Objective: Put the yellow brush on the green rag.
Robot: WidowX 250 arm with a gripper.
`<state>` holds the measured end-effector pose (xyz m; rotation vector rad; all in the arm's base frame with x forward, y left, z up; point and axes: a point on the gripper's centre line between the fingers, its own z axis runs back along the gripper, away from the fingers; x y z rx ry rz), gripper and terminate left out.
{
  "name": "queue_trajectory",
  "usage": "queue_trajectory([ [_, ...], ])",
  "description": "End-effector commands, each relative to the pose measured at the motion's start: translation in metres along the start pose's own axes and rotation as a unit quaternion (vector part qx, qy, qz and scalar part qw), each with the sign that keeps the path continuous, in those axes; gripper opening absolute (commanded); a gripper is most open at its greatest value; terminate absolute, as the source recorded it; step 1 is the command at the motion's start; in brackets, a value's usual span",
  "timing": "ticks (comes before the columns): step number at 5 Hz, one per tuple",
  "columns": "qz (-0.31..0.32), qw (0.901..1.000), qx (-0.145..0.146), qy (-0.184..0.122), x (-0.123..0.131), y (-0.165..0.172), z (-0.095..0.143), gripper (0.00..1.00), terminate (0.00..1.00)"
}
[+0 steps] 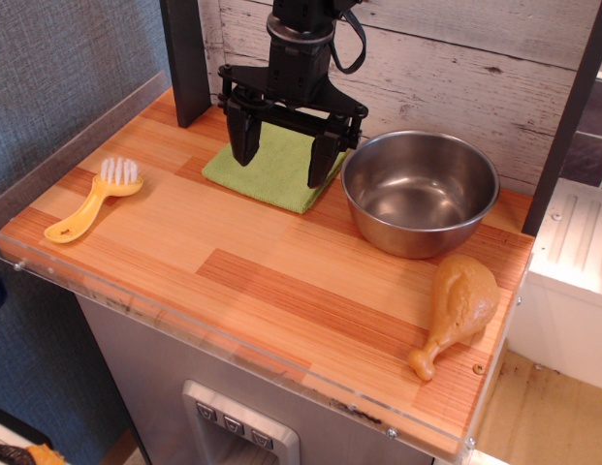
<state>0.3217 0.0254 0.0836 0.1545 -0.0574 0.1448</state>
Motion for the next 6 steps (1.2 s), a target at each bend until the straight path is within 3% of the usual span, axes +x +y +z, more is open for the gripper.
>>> queue_trajectory([
  [1, 0.0, 1.0, 0.0, 0.0, 0.0, 0.0, 0.0, 1.0, 0.0],
  [2, -0.004, 0.9994, -0.035, 0.001, 0.001, 0.021, -0.002, 1.0, 0.0],
  [3, -0.049, 0.998, -0.036, -0.016, -0.002, 0.054, -0.001, 1.0, 0.0],
  [4, -0.078, 0.9942, -0.071, -0.024, -0.005, 0.094, -0.009, 1.0, 0.0],
  [6, -0.063, 0.9965, -0.054, -0.014, -0.019, 0.141, -0.026, 1.0, 0.0],
])
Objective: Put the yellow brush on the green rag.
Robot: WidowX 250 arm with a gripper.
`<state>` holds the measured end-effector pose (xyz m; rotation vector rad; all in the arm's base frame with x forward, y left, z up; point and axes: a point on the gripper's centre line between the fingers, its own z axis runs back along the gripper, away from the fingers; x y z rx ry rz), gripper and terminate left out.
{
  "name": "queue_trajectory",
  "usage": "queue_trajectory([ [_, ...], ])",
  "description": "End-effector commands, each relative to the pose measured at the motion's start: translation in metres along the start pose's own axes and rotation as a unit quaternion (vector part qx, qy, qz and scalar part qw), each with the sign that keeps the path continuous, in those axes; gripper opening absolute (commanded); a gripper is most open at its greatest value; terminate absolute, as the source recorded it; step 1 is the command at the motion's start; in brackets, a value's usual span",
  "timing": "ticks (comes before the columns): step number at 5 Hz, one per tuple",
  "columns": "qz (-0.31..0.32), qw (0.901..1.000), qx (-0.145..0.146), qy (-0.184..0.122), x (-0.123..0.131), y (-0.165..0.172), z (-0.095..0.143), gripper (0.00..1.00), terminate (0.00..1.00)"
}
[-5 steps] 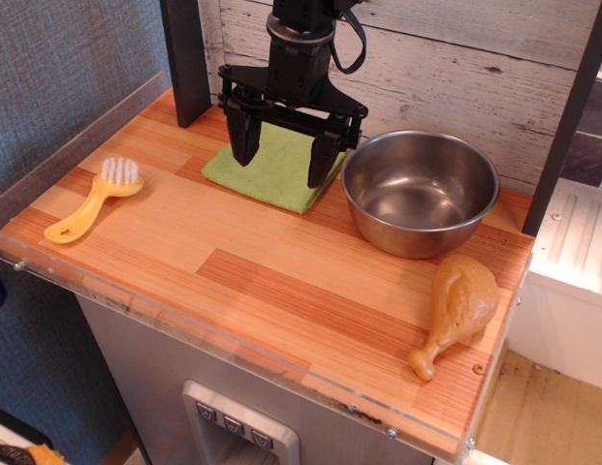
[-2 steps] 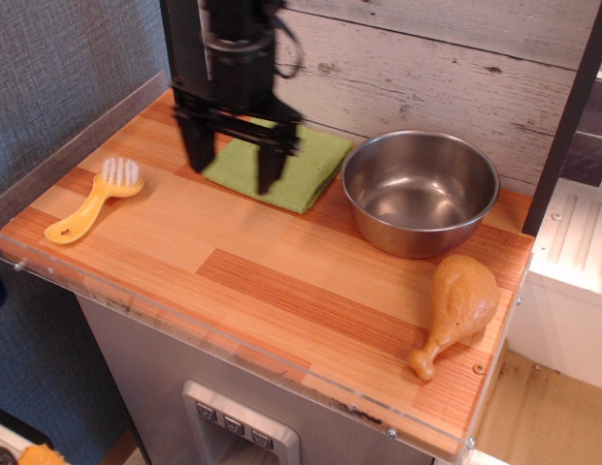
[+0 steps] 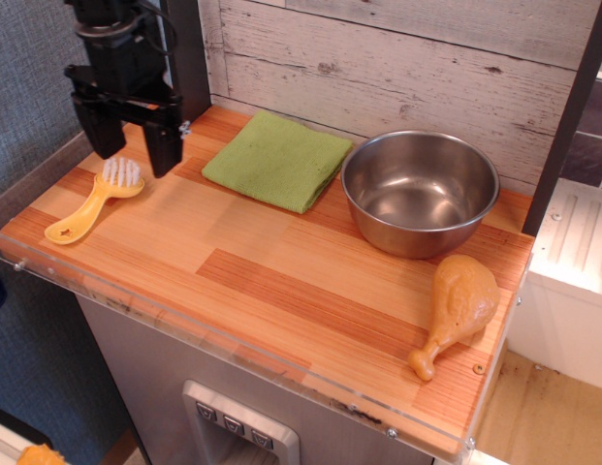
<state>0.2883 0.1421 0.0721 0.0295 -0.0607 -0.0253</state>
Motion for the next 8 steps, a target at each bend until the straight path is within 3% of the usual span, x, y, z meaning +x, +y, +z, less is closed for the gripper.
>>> queue_trajectory([
  [1, 0.019, 0.9998, 0.009, -0.001, -0.013, 0.029, -0.002, 1.0, 0.0],
  [4, 0.008, 0.9995, 0.017, 0.025, -0.029, 0.058, -0.04, 1.0, 0.0],
  [6, 0.007, 0.9995, 0.007, 0.03, -0.03, 0.052, -0.068, 1.0, 0.0],
  [8, 0.011, 0.9994, 0.018, 0.026, -0.026, 0.048, -0.077, 1.0, 0.0],
])
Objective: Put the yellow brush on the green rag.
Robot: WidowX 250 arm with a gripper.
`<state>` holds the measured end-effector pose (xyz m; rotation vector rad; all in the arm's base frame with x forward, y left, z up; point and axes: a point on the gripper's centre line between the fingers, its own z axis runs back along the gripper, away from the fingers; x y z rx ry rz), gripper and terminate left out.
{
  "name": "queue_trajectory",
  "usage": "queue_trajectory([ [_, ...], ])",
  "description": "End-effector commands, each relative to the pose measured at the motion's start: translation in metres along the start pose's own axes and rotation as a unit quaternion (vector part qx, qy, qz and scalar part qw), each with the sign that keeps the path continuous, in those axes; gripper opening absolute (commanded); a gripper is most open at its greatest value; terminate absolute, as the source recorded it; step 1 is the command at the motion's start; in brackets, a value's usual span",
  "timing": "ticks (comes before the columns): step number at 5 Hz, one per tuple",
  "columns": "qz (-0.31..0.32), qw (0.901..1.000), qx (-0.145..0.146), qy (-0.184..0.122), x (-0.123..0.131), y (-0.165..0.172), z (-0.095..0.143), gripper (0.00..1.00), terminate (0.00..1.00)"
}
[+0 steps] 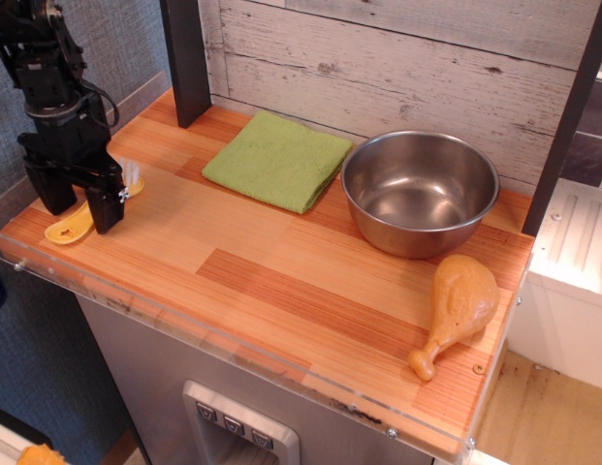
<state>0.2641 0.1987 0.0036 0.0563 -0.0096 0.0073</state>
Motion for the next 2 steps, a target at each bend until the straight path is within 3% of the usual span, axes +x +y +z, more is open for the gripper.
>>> queue_trajectory([
  [1, 0.008, 1.0, -0.002, -0.004, 0.0037, -0.0059, -0.01, 0.0, 0.0],
  [2, 0.009, 0.9997, -0.016, -0.018, 0.0012, -0.0115, -0.0104, 0.0, 0.0],
])
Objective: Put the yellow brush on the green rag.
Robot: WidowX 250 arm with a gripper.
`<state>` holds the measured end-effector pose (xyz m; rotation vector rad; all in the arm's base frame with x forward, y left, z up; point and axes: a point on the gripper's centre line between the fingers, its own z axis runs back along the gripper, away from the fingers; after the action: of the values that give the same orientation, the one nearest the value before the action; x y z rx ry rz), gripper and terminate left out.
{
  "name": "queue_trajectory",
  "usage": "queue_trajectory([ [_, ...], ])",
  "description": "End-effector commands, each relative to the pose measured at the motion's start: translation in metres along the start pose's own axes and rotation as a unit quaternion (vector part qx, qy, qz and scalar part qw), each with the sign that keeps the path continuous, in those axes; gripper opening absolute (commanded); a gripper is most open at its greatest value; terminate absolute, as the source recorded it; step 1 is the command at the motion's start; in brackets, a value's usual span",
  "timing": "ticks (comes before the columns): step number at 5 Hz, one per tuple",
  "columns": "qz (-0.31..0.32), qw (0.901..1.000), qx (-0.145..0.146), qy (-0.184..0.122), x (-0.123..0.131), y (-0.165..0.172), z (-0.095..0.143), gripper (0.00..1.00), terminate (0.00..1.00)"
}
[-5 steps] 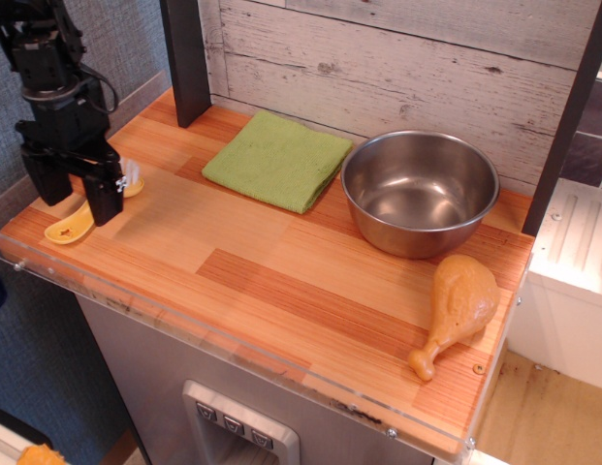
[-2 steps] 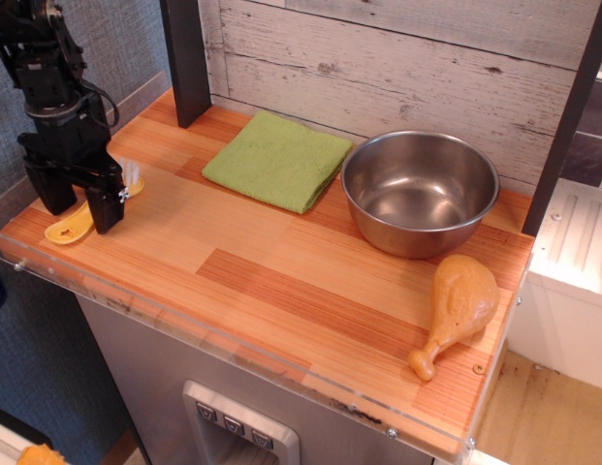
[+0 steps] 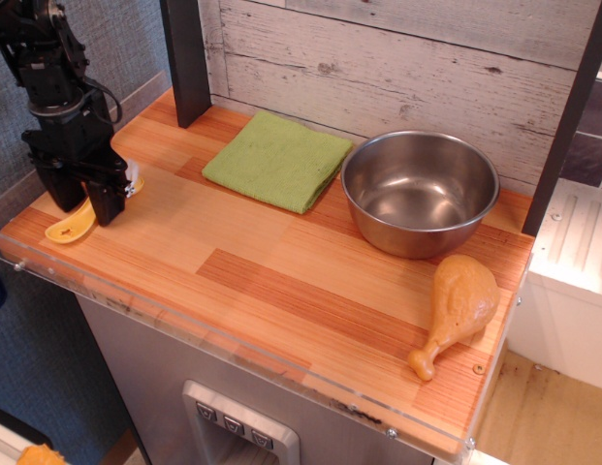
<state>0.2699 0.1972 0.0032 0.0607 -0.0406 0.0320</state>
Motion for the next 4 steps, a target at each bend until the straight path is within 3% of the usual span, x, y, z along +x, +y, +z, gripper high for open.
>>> queue_trajectory([
  [1, -0.005, 0.9996, -0.029, -0.004, -0.006, -0.017, -0.005, 0.0, 0.0],
  [3, 0.001, 0.9986, -0.028, -0.045, 0.024, -0.06, 0.064, 0.0, 0.0],
  [4, 0.021, 0.9974, -0.043, -0.053, 0.053, -0.078, 0.079, 0.0, 0.0],
])
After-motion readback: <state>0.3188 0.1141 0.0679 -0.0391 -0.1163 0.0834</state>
